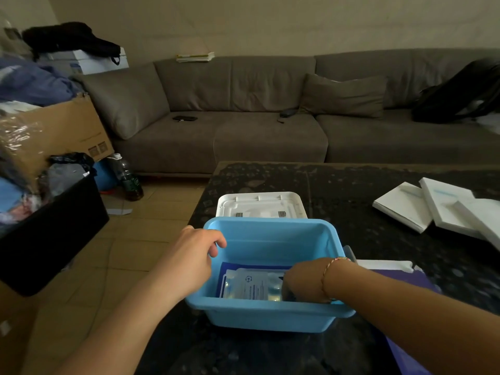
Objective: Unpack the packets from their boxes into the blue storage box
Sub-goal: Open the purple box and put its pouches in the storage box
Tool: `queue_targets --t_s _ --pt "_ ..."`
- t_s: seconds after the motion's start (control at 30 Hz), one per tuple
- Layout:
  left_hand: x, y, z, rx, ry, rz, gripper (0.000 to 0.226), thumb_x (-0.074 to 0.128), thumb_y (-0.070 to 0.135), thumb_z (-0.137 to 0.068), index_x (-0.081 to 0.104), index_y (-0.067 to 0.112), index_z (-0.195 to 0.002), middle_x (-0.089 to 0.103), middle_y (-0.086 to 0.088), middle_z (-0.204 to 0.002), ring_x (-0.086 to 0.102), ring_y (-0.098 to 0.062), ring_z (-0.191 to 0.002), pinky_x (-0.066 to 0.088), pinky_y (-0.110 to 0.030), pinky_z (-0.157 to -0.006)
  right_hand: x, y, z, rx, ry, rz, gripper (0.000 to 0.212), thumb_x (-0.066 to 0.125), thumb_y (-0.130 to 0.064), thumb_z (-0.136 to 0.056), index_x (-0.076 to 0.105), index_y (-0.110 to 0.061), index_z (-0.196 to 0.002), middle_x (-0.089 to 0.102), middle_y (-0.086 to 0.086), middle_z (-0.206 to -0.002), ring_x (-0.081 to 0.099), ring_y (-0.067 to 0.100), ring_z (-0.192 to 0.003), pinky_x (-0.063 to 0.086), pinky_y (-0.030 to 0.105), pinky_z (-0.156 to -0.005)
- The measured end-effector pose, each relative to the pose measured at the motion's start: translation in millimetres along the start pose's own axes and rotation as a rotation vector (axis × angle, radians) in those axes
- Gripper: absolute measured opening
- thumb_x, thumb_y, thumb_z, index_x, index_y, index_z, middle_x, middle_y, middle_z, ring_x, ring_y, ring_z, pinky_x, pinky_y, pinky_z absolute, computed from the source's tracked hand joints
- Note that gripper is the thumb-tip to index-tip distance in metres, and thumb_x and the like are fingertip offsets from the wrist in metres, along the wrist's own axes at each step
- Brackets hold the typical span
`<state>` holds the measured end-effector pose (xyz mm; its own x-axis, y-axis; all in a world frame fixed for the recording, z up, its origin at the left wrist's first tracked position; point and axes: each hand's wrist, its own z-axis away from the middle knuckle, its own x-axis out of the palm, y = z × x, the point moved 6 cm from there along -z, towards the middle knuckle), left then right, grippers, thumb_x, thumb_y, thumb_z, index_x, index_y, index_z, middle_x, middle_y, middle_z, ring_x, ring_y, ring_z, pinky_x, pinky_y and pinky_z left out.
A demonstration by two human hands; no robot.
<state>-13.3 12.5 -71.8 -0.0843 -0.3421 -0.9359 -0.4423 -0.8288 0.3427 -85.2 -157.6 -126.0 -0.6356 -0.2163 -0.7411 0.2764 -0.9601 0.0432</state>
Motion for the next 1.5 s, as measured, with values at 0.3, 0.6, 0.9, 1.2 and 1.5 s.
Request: queue_targets --t_s 0.3,0.6,0.9,1.2,1.5 --pt "-45 121 53 0.585 0.557 0.265 0.006 0.065 0.017 -0.088 0.070 0.018 -0.089 0.062 0.015 -0.081 0.050 0.005 -0.077 0.038 -0.007 -0.072 -39 113 134 0.073 1.176 -0.961 0.015 0.059 -0.011 -0.093 0.068 -0.023 -0.093 0.071 0.000 -0.070 0.067 0.007 -0.058 0.052 0.018 -0.057" --pt "166 266 100 1.029 -0.134 0.034 0.031 0.033 0.034 -0.093 0.063 0.028 -0.089 0.062 0.012 -0.095 0.051 -0.003 -0.081 0.047 -0.013 -0.076 140 204 97 0.417 0.745 -0.510 0.027 0.056 -0.025 -0.095 0.064 -0.027 -0.121 0.061 -0.008 -0.121 0.052 0.015 -0.116 0.031 0.016 -0.099" --pt "185 234 31 0.272 0.055 0.442 0.099 0.056 0.073 -0.074 0.005 0.037 -0.151 -0.020 0.010 -0.159 -0.012 -0.008 -0.148 -0.001 -0.023 -0.120 142 215 142 0.380 1.071 -0.731 0.027 0.067 -0.006 -0.086 0.056 -0.029 -0.080 0.054 -0.011 -0.085 0.053 0.010 -0.080 0.037 0.005 -0.073" --pt "110 258 53 0.565 0.125 1.055 0.051 0.074 0.030 -0.083 0.052 0.038 -0.128 0.060 0.008 -0.128 0.061 -0.023 -0.118 0.052 -0.037 -0.096 103 149 256 0.224 1.509 -0.314 0.013 0.056 -0.022 -0.089 0.067 -0.018 -0.083 0.061 -0.010 -0.089 0.056 0.019 -0.082 0.047 0.030 -0.070" --pt "97 268 81 0.362 0.137 1.268 0.012 0.053 0.047 -0.084 0.059 0.037 -0.086 0.063 0.006 -0.081 0.061 -0.011 -0.073 0.049 -0.025 -0.064 79 143 277 0.317 1.094 -0.178 0.013 0.057 -0.041 -0.087 0.069 -0.040 -0.081 0.046 -0.029 -0.072 0.056 0.005 -0.078 0.044 0.023 -0.062"
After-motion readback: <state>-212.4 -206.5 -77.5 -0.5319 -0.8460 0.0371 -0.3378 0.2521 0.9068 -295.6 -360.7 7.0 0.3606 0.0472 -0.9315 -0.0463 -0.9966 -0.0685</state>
